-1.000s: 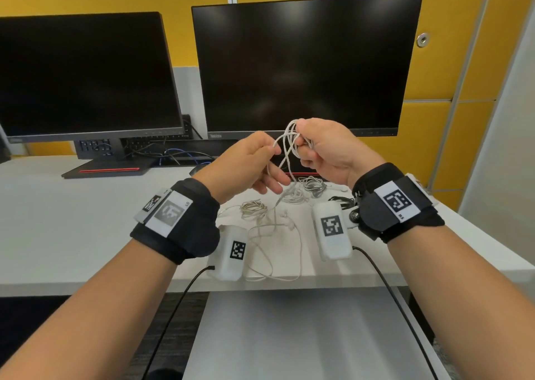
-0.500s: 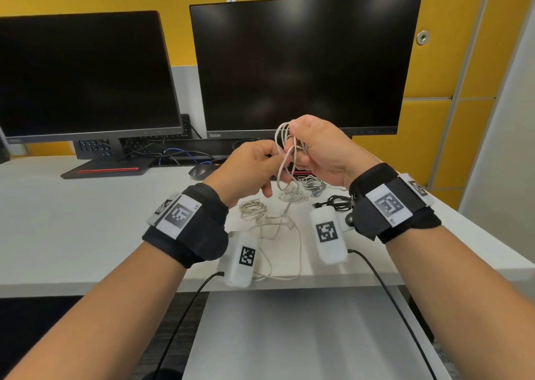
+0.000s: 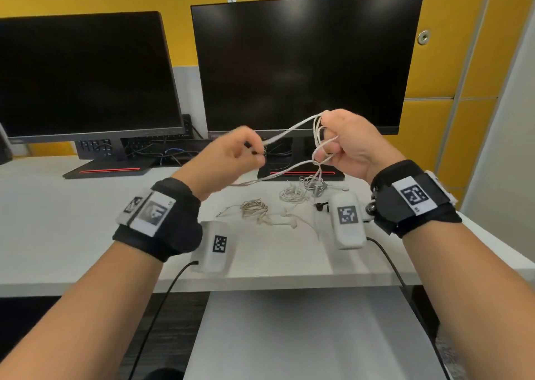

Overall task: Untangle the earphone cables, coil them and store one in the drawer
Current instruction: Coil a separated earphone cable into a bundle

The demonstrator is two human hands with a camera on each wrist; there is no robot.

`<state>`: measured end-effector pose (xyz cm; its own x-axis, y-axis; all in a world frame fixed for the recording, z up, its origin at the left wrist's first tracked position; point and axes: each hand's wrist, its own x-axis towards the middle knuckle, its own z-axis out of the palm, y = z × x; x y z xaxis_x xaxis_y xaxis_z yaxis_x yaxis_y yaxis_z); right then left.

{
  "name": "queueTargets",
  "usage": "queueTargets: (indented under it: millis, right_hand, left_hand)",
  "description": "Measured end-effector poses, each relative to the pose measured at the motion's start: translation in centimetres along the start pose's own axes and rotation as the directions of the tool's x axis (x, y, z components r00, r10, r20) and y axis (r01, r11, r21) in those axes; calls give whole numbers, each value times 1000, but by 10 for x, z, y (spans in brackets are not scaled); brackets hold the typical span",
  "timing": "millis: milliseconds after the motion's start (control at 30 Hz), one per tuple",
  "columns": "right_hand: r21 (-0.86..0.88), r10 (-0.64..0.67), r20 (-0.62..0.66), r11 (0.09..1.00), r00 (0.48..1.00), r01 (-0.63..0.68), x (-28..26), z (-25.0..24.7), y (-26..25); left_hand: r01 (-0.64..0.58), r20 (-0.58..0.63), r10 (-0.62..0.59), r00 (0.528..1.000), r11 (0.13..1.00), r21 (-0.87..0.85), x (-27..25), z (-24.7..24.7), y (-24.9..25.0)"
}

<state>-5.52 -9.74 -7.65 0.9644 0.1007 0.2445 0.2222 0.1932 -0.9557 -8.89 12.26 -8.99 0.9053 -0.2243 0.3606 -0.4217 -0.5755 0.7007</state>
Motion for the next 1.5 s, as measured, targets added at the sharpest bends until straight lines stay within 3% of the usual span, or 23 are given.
queueTargets:
  millis: [33, 100, 267, 367, 433, 500, 567, 667, 733, 867, 967, 1033, 1100, 1167, 1400, 1500]
  right_hand:
    - [-12, 1, 6, 1000, 1000, -1, -1, 0, -2]
    - [-86, -3, 20, 996, 1000, 5, -2, 1, -4]
    - [-146, 9, 61, 989, 998, 0, -4, 6, -3]
    - [-173, 27, 85, 985, 996, -12, -5, 13, 0]
    - [-194, 33, 84, 981, 996, -16, -6, 19, 1]
    - [-207, 29, 85, 978, 996, -11, -7, 24, 0]
    - [-200, 15, 86, 980, 996, 3, -7, 27, -1]
    - [-192, -3, 82, 981, 997, 19, -7, 27, -5]
    - [-196, -3, 66, 981, 998, 16, -7, 25, -7]
    - [-223, -7, 67, 975, 998, 22, -8, 21, -5]
    - [-368, 1, 112, 929, 994, 40, -10, 21, 2]
    - [-491, 28, 134, 870, 991, 42, -12, 20, 7]
    - [-537, 67, 147, 843, 987, 23, -13, 19, 13]
    - [-571, 90, 141, 821, 986, 6, -14, 19, 17]
    - [-695, 180, 141, 719, 973, -32, -13, 14, 21]
    - [-692, 198, 144, 720, 970, -44, -11, 11, 22]
  left_hand:
    - [4, 52, -13, 999, 985, 172, 0, 4, -2]
    - [59, 110, -104, 989, 935, 348, 0, 10, -4]
    - [58, 153, -135, 979, 903, 426, -2, 16, 3]
    - [-36, 83, -2, 997, 886, 462, -3, 19, 17]
    - [-116, -38, 144, 989, 905, 409, -4, 24, 27]
    - [-164, -90, 202, 975, 933, 321, -6, 29, 36]
    - [-168, 26, 167, 986, 950, 263, -7, 34, 41]
    - [-53, 243, 12, 970, 985, 162, -5, 40, 37]
    - [11, 288, -37, 957, 996, 90, -5, 39, 35]
    - [2, 305, 5, 952, 1000, -20, -9, 27, 39]
    - [7, 147, 32, 989, 966, -258, -4, 19, 43]
    - [-26, -49, -1, 999, 849, -527, 1, 12, 45]
    - [-153, -245, -31, 969, 701, -696, 5, 3, 44]
    - [-287, -382, -12, 924, 638, -715, 6, -6, 44]
    - [-459, -570, 55, 820, 658, -597, 5, -18, 33]
    - [-387, -504, -8, 864, 630, -673, 3, -22, 34]
